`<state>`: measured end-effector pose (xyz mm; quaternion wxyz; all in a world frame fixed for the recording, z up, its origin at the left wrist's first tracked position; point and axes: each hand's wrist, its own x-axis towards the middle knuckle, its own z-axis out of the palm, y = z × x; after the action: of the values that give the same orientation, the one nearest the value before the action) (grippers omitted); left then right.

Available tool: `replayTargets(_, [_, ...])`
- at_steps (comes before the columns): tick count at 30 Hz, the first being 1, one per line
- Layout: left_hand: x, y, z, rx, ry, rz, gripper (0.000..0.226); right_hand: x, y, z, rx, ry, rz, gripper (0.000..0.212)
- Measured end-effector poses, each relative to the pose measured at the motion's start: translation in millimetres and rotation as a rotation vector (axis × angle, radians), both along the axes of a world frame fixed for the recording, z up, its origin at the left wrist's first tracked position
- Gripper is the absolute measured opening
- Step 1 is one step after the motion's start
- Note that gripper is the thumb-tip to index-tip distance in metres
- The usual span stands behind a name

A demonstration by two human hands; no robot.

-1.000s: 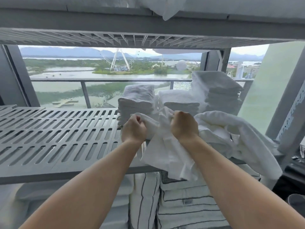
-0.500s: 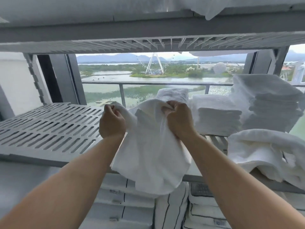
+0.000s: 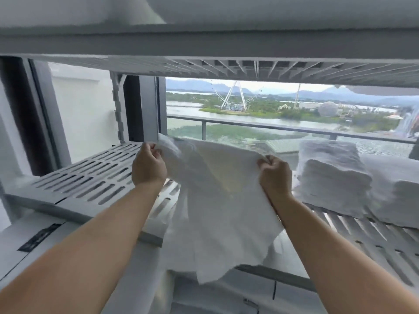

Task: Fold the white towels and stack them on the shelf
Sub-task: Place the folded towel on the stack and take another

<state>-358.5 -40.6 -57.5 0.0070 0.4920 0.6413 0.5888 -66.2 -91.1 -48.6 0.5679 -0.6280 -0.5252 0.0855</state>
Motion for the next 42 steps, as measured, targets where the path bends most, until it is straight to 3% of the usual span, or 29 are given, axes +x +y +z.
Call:
replayTargets(4, [-60, 38, -16, -0.271, 0.057, -0.021, 0.009, -19, 28, -26, -0.257, -0.092, -0.058, 0.019])
replayTargets(7, [-80, 53, -32, -0.422, 0.107, -0.120, 0.022, -32, 35, -49, -0.363, -0.169, -0.078, 0.019])
replayTargets(9, [-82, 53, -39, -0.381, 0.180, -0.159, 0.032, -41, 38, -55, -0.382, -0.175, -0.100, 0.019])
replayTargets(12, [-73, 45, -44, -0.116, 0.505, -0.141, 0.033, -54, 43, -56, -0.382, -0.203, -0.130, 0.020])
replayTargets(14, [-61, 40, -41, 0.002, 0.646, -0.322, 0.029, -60, 46, -59, -0.400, -0.233, -0.126, 0.023])
replayTargets(17, [-39, 35, -38, -0.067, 0.708, -0.654, 0.026, -61, 49, -62, -0.398, -0.282, -0.117, 0.028])
replayTargets(21, [-13, 32, -40, -0.297, 0.794, -0.802, 0.050, -61, 48, -58, -0.402, -0.311, -0.013, 0.049])
replayTargets(24, [-1, 32, -39, -0.348, 1.001, -0.741, 0.059, -62, 45, -50, -0.537, -0.258, 0.181, 0.048])
replayTargets(28, [9, 35, -32, -0.343, 1.121, -0.684, 0.045, -55, 43, -36, -0.566, -0.296, 0.303, 0.032])
replayTargets(31, [8, 35, -22, -0.264, 1.096, -0.662, 0.033, -45, 48, -20, -0.434, -0.398, 0.201, 0.016])
replayTargets(34, [-4, 32, -11, -0.269, 1.053, -0.638, 0.023, -38, 57, -9, -0.274, -0.474, 0.092, 0.017])
replayTargets(37, [-27, 20, -10, -0.369, 1.165, -0.570, 0.028, -36, 67, -14, -0.185, -0.482, 0.028, 0.020])
replayTargets(42, [-51, -11, -16, -0.347, 1.418, -0.402, 0.049, -45, 76, -55, -0.490, -0.601, -0.010, 0.037])
